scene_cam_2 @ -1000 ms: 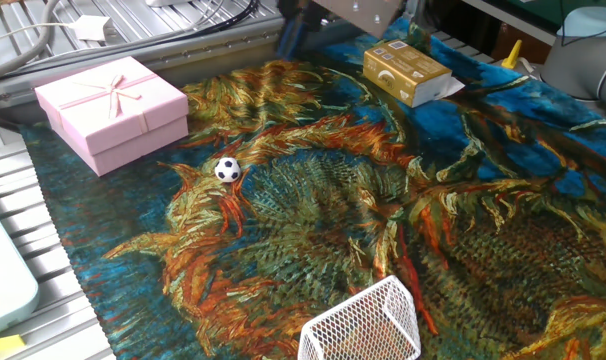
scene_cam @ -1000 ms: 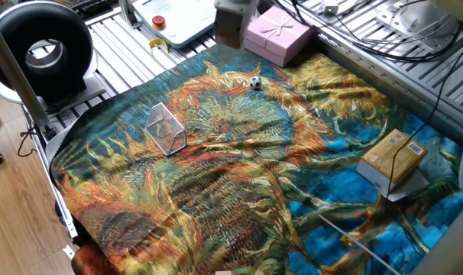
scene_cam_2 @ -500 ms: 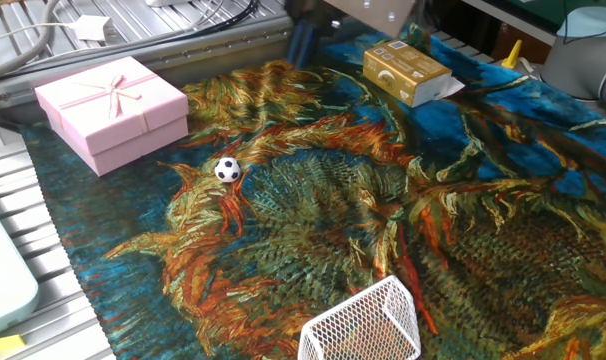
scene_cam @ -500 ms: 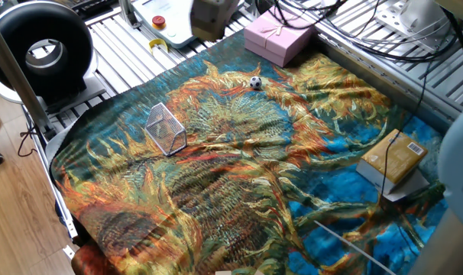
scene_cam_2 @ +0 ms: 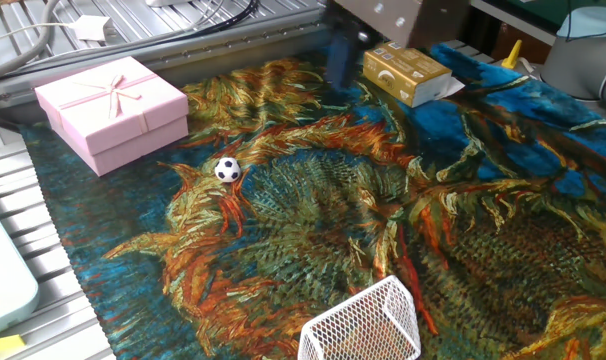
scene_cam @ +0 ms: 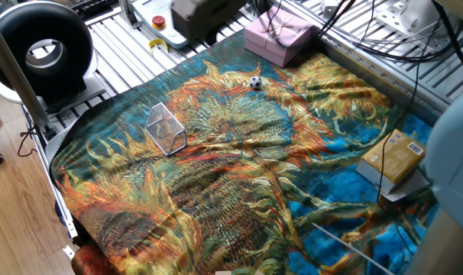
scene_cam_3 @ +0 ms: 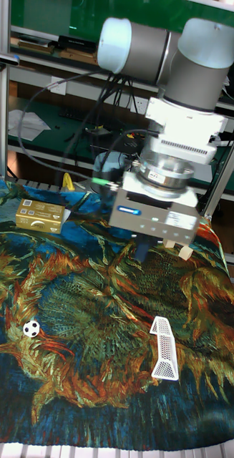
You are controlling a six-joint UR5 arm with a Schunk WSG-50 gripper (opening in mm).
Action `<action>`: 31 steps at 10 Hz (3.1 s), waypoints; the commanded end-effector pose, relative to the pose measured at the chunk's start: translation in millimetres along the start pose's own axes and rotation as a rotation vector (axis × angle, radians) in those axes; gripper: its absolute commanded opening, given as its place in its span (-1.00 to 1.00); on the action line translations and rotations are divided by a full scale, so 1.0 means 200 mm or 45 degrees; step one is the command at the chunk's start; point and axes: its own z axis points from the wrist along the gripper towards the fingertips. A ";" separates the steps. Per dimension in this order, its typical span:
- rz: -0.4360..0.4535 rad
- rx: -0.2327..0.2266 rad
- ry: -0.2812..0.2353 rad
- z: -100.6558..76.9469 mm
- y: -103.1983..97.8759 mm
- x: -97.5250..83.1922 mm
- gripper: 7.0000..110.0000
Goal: Push the soccer ball into the goal
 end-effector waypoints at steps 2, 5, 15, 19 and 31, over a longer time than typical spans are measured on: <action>0.407 -0.048 0.134 -0.04 0.13 0.11 -1.00; 0.419 -0.009 0.137 -0.01 0.03 0.13 -1.00; -0.055 0.152 0.249 0.05 -0.24 0.26 -1.00; 0.105 0.226 0.064 0.06 -0.30 0.09 -1.00; 0.148 0.173 -0.105 0.18 -0.34 -0.10 -1.00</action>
